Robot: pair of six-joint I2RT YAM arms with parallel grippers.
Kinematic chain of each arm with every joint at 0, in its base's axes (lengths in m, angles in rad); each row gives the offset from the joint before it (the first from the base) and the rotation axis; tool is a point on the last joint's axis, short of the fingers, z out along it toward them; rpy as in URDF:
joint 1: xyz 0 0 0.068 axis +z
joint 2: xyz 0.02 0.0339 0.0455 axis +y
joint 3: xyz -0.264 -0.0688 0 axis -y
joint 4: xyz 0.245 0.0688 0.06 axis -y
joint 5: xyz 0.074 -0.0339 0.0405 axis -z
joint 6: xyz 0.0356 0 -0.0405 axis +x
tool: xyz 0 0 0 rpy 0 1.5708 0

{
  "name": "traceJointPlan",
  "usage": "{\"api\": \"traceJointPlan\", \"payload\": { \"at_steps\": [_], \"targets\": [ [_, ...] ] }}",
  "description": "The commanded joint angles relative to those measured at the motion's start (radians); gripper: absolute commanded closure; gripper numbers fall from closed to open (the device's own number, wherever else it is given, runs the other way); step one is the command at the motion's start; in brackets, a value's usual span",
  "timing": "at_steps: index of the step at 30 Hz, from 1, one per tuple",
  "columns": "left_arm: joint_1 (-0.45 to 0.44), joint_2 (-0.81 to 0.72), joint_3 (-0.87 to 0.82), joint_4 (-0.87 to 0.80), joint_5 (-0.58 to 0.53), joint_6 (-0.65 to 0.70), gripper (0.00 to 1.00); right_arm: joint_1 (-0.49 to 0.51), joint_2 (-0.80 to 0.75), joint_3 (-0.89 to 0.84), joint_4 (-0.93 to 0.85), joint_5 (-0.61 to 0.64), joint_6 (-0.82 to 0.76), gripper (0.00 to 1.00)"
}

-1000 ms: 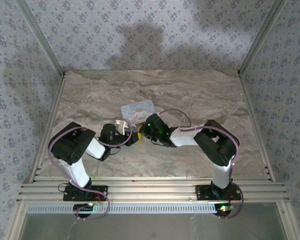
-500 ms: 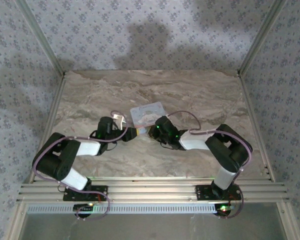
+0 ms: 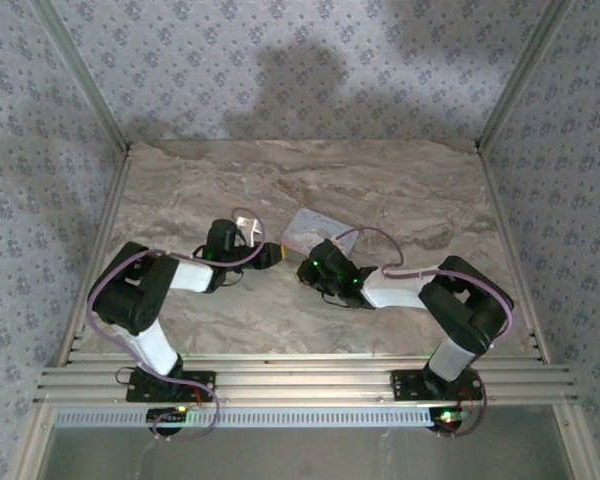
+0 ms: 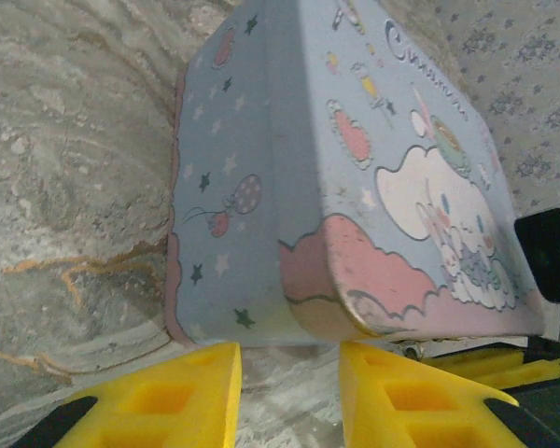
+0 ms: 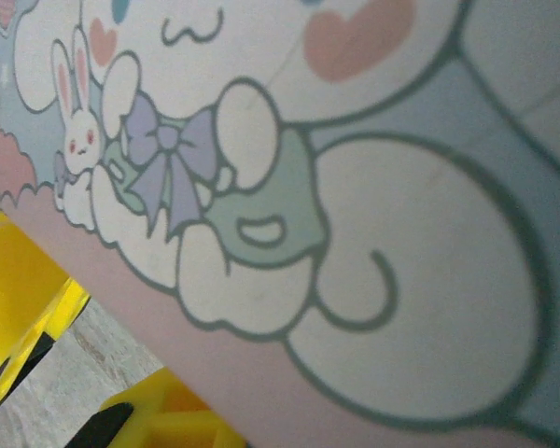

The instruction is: Unlock the padlock with the key

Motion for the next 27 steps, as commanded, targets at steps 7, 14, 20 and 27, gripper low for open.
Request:
{"api": "traceJointPlan", "payload": {
  "at_steps": [7,14,20,27],
  "targets": [
    [0.052,-0.163,-0.108,-0.009,0.002,-0.024,0.63,-0.039,0.032,0.040,0.015,0.017,0.122,1.00],
    [-0.019,-0.197,-0.211,0.126,-0.007,-0.168,0.67,-0.053,0.051,0.059,0.056,0.004,0.177,1.00],
    [-0.112,-0.068,-0.232,0.410,-0.030,-0.293,0.72,-0.051,0.089,0.099,0.082,-0.034,0.210,1.00],
    [-0.112,0.002,-0.237,0.544,-0.036,-0.339,0.72,-0.048,0.084,0.111,0.077,-0.036,0.230,1.00]
  ]
}}
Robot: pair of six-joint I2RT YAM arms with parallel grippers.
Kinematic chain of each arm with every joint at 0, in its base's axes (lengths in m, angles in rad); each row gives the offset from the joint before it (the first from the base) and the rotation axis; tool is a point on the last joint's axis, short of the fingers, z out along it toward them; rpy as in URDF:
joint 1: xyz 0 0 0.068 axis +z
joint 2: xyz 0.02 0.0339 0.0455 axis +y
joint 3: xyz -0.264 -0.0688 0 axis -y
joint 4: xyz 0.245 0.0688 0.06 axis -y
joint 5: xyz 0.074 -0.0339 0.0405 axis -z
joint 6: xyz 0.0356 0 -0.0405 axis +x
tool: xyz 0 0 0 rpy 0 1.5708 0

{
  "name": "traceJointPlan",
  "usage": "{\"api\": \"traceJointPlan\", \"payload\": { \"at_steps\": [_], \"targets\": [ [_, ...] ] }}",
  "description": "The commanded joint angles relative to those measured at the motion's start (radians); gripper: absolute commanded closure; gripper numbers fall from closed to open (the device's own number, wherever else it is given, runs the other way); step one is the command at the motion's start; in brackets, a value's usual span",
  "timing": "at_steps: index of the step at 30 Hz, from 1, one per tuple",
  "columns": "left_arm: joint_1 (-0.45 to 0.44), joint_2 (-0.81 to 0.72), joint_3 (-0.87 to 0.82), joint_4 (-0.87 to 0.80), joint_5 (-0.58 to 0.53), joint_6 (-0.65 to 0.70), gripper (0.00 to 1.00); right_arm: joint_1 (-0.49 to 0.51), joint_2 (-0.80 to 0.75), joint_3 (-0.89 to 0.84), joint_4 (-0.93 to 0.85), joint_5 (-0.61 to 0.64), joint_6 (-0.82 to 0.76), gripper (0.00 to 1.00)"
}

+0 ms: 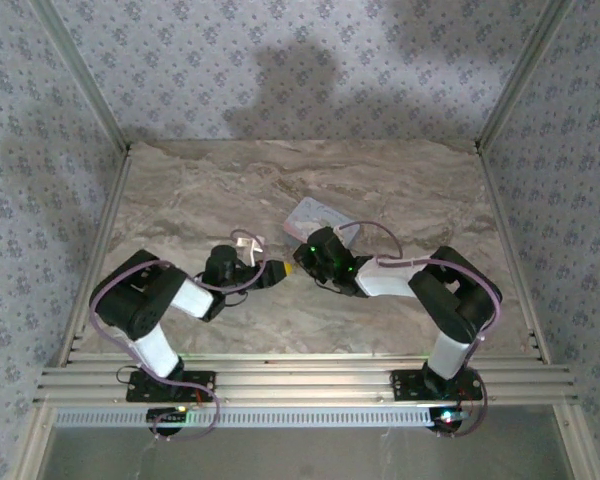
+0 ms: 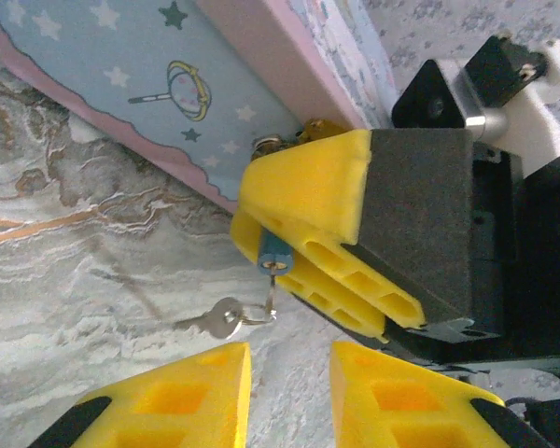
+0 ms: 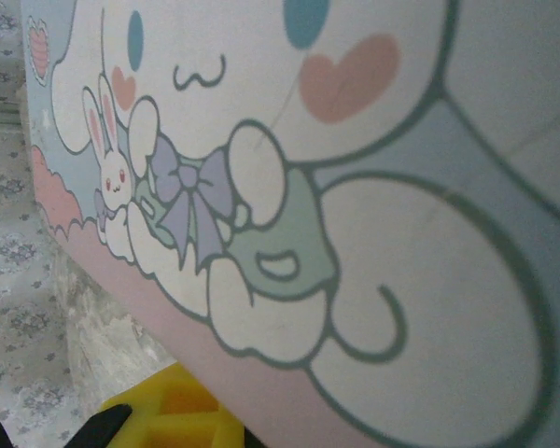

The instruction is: Unlock the padlock with the key

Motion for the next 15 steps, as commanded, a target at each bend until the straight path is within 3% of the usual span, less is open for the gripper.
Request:
{"api": "traceJointPlan", "payload": {
  "at_steps": [1,15],
  "targets": [
    [-0.001,0.012,-0.001,0.128,-0.007,-0.036,0.72,0.003,0.005,0.023,0.011,-0.027,0.050,1.00],
    [0.002,0.108,0.014,0.201,-0.002,-0.056,0.72,0.010,0.008,0.034,0.008,-0.028,0.062,1.00]
  ]
}}
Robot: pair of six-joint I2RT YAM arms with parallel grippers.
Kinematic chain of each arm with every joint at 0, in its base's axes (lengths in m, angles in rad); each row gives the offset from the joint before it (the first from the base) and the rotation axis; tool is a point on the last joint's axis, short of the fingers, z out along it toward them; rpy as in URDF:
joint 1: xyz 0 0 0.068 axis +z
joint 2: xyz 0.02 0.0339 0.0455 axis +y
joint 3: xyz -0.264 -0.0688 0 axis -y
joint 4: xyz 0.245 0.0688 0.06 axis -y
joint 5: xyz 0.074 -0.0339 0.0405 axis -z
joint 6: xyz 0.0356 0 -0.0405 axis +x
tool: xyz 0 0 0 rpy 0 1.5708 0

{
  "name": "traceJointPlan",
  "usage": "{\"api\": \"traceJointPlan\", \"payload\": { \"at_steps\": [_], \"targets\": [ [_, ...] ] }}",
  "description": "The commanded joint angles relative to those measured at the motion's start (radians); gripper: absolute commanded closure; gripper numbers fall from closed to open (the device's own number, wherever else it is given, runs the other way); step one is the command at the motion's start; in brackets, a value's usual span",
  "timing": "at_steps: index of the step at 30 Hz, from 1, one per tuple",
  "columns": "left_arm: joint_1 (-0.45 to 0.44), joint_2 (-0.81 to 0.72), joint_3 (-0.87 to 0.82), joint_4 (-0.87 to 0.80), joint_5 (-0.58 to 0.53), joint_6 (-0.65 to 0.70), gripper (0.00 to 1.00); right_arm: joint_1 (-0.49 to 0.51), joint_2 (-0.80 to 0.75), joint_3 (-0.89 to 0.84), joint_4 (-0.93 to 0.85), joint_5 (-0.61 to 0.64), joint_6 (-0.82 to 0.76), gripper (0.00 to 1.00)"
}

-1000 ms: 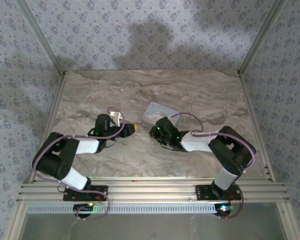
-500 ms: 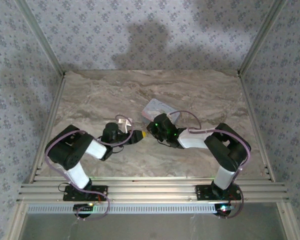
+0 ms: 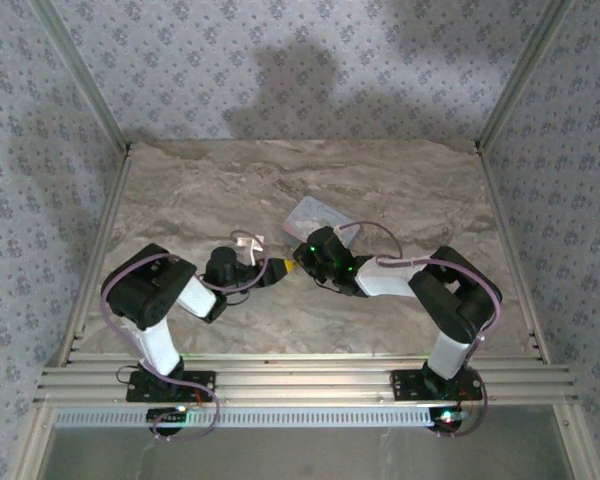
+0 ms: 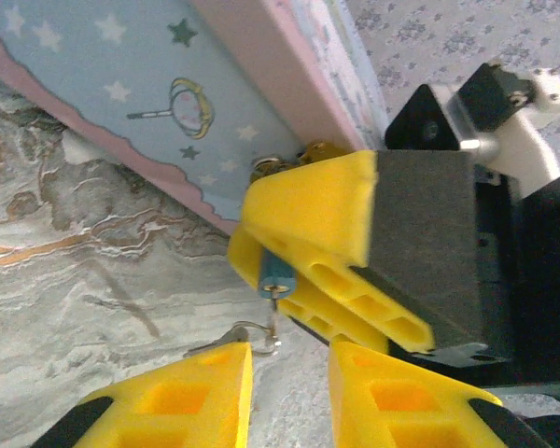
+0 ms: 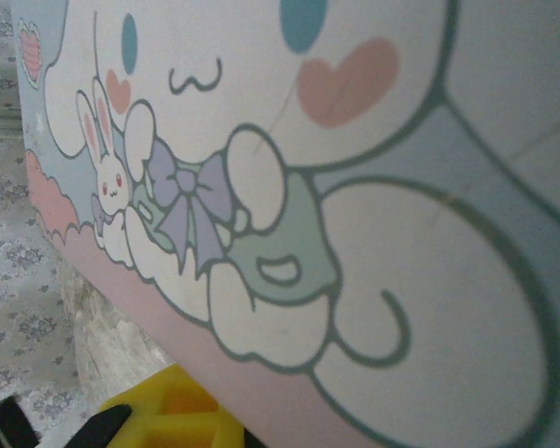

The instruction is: Unlock the padlock with the key

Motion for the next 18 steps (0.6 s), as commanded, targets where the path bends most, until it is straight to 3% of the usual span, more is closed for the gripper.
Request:
{"api": "traceJointPlan", "payload": {
  "at_steps": [1,18],
  "targets": [
    [0.001,0.028,0.016,0.069,0.007,-0.009,0.72,0.009,0.010,0.033,0.008,-0.030,0.041,1.00],
    [0.001,0.106,0.068,0.139,0.040,-0.040,0.72,0.011,0.016,0.036,0.004,-0.035,0.044,1.00]
  ]
}}
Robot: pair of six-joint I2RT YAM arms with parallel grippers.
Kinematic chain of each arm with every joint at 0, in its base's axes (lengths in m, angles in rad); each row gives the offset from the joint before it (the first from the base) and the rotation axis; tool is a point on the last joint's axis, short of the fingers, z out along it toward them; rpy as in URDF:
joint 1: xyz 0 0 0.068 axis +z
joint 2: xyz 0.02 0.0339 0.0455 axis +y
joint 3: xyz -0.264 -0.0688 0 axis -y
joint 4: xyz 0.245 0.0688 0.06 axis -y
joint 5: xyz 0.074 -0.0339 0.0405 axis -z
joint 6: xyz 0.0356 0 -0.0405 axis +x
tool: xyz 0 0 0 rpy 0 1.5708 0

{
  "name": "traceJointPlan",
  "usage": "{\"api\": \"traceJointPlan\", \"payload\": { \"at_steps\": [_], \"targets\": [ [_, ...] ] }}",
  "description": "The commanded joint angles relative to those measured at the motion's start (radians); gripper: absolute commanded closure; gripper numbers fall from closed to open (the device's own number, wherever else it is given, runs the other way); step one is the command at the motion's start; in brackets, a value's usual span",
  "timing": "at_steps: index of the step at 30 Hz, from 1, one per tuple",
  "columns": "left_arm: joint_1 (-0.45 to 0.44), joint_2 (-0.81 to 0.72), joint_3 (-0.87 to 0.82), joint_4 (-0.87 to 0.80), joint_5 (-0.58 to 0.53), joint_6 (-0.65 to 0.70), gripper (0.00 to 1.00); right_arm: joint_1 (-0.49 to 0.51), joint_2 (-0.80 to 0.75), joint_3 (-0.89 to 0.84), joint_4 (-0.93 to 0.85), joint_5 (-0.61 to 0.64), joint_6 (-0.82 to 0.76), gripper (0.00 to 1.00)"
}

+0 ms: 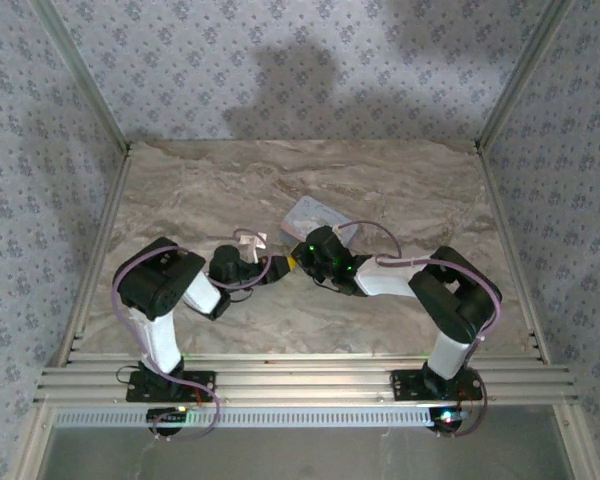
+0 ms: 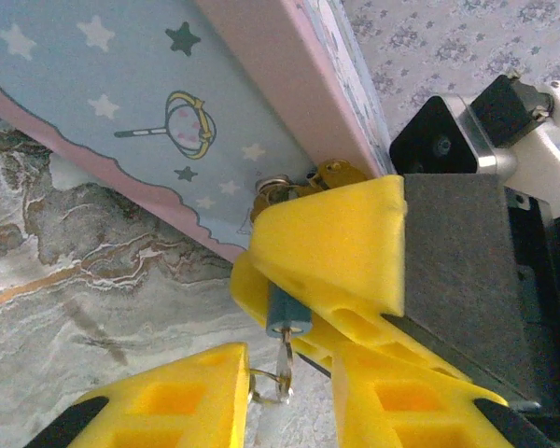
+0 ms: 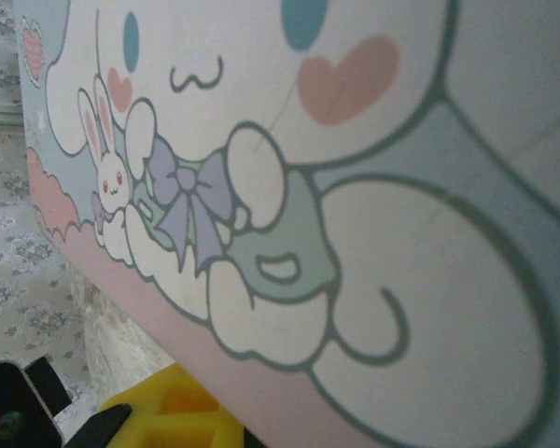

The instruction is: Unlock the padlock with the key

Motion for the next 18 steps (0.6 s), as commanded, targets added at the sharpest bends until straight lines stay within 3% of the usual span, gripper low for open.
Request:
{"api": "traceJointPlan", "payload": {
  "at_steps": [1,11,13,18],
  "targets": [
    [0.000,0.025,0.025,0.069,0.029,-0.014,0.72,0.008,0.014,0.026,0.005,-0.024,0.036,1.00],
    [-0.001,0.059,0.028,0.084,0.041,-0.004,0.90,0.005,0.014,0.031,0.000,-0.022,0.041,1.00],
    [-0.002,0.066,0.027,0.081,0.046,0.013,1.00,0.005,0.013,0.035,-0.003,-0.022,0.041,1.00],
    [-0.036,0.064,-0.020,0.055,-0.046,0.180,1.00,0.003,0.011,0.049,-0.027,-0.034,0.039,1.00]
  ]
}}
